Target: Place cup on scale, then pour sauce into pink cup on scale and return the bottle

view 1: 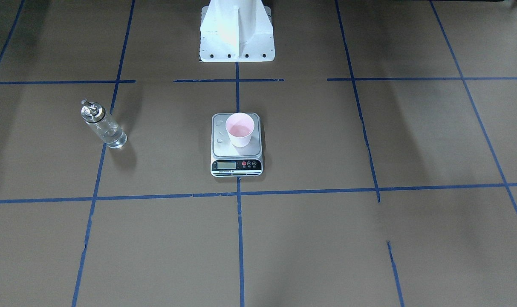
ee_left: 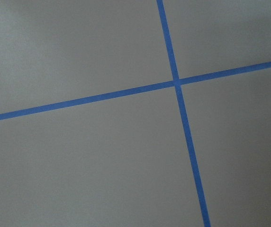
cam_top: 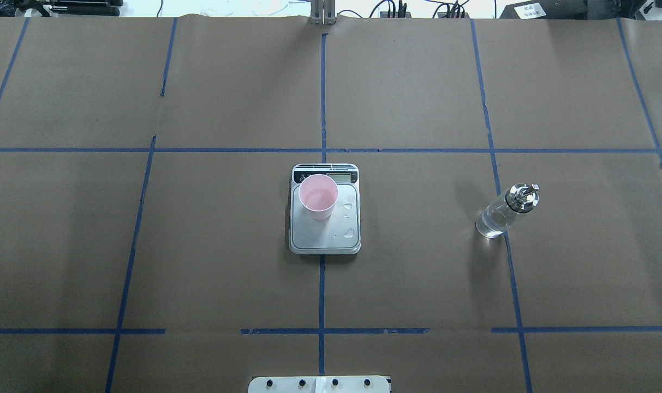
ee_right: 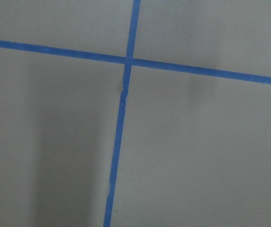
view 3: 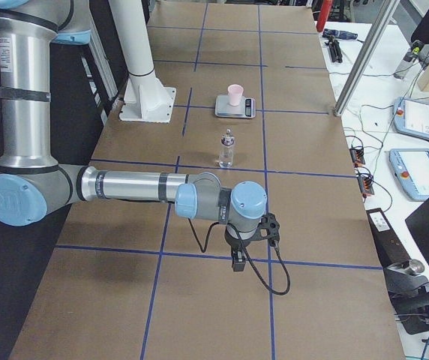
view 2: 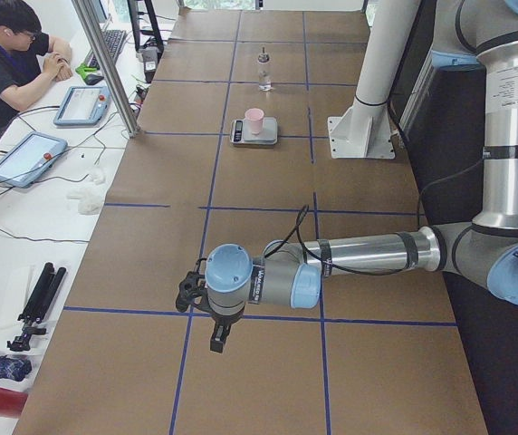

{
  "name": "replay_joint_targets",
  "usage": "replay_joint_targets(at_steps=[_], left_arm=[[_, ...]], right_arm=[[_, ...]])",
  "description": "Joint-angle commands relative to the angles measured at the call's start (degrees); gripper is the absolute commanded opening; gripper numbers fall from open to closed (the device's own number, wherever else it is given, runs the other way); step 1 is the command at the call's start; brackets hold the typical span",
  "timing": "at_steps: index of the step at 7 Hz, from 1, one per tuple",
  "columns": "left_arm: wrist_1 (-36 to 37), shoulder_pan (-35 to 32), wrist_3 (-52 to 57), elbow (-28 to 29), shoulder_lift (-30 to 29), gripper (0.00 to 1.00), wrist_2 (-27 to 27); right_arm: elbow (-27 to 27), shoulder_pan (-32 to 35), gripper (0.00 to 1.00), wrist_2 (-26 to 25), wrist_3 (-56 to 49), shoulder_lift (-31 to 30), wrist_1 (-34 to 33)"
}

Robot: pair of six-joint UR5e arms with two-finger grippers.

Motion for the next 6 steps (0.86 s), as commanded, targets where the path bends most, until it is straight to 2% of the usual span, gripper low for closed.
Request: replay_joint_targets(at_steps=[1,6], left_arm=[[-0.17,0.00,-0.01,0.06,0.00,1.00,-0.01],[0.35,-0.09,-0.01,-0.03,0.09,1.00,-0.01]], right_arm=[[-0.05,-0.71,1.00,-0.04,-0.01,0.00,0.00],[-0.14,-1.42,1.00,-0.21,-0.10,0.00,0.00]])
